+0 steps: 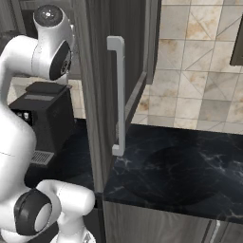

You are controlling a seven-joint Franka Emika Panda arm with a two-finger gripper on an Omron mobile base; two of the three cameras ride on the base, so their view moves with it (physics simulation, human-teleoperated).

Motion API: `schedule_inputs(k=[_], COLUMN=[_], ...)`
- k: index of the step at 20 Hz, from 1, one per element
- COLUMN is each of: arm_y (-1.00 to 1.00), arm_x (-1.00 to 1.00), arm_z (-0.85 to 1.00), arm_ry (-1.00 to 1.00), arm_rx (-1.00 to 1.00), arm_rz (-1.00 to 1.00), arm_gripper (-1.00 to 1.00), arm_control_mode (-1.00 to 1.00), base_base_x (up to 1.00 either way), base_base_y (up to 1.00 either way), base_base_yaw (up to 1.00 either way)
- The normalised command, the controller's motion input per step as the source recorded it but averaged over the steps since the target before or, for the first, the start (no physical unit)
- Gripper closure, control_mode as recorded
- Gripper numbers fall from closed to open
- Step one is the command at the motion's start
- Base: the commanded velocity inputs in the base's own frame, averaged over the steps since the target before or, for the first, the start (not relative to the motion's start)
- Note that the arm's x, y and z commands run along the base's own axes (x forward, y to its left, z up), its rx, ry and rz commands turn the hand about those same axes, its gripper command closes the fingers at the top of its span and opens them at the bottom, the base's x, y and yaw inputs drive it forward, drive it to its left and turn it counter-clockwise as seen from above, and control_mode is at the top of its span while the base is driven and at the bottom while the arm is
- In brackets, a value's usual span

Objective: Pick up the bowls on the counter and stack them on top of one another in the open cabinet. Place the smaller bowl on top of the larger bowl.

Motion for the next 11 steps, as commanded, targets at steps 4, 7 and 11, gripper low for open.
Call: schedule_inputs(k=[4, 7, 11], arm_y=[-0.04, 0.40, 0.07], arm_x=[-0.58, -0.33, -0.53], arm_z=[-0.02, 0.00, 0.00], arm_ry=[-0.01, 0.00, -0.12], arm_rx=[0.00, -0.02, 0.01], arm_rz=[0.00, 0.00, 0.00], arm_gripper=[-1.00, -1.00, -1.00], arm_control_mode=[-1.00, -1.00, -1.00], base_base_x=[0.00, 0.00, 0.00], base_base_y=[0.00, 0.00, 0.00], base_base_yaw=[0.00, 0.00, 0.00])
